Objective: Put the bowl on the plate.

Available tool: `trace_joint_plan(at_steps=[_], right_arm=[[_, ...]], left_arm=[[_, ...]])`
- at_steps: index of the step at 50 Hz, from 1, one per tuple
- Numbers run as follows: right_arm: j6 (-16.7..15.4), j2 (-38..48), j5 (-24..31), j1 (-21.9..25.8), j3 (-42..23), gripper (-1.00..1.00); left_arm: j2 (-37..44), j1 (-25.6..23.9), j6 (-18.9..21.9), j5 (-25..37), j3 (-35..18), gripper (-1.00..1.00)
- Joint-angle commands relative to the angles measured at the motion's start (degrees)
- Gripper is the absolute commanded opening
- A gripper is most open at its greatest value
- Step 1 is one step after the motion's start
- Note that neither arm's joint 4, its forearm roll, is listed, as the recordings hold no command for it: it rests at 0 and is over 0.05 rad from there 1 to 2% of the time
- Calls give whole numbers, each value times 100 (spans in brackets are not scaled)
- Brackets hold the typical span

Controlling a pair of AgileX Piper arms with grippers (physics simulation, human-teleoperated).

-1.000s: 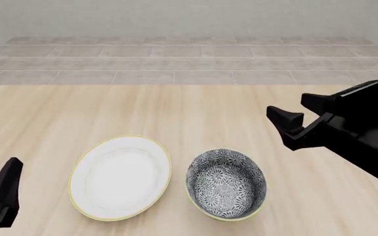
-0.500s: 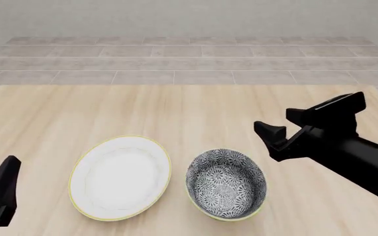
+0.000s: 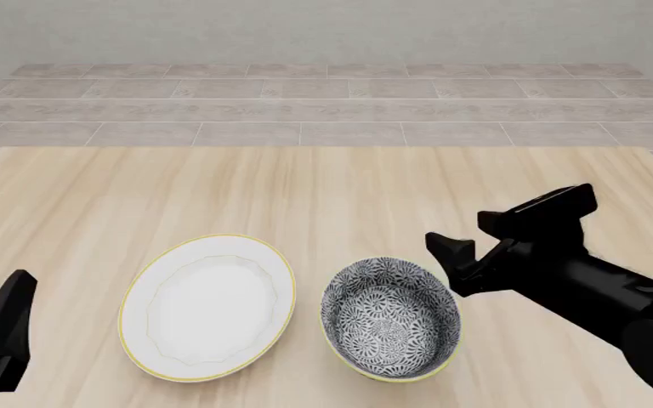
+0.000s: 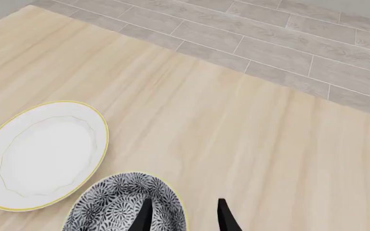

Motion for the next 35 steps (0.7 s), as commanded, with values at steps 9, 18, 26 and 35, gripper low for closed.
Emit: trace_joint_plan(at_steps=[9, 18, 26, 35], right_arm=[[65, 443, -379, 29, 223, 100], [81, 677, -609, 33, 324, 100], [140, 875, -792, 42, 403, 100], [205, 1092, -988, 74, 468, 100]], left_arm=[[-1, 8, -1, -114, 129, 100], [-1, 16, -7, -119, 131, 100], [0, 15, -16, -114, 129, 100], [1, 5, -9, -85, 111, 100]])
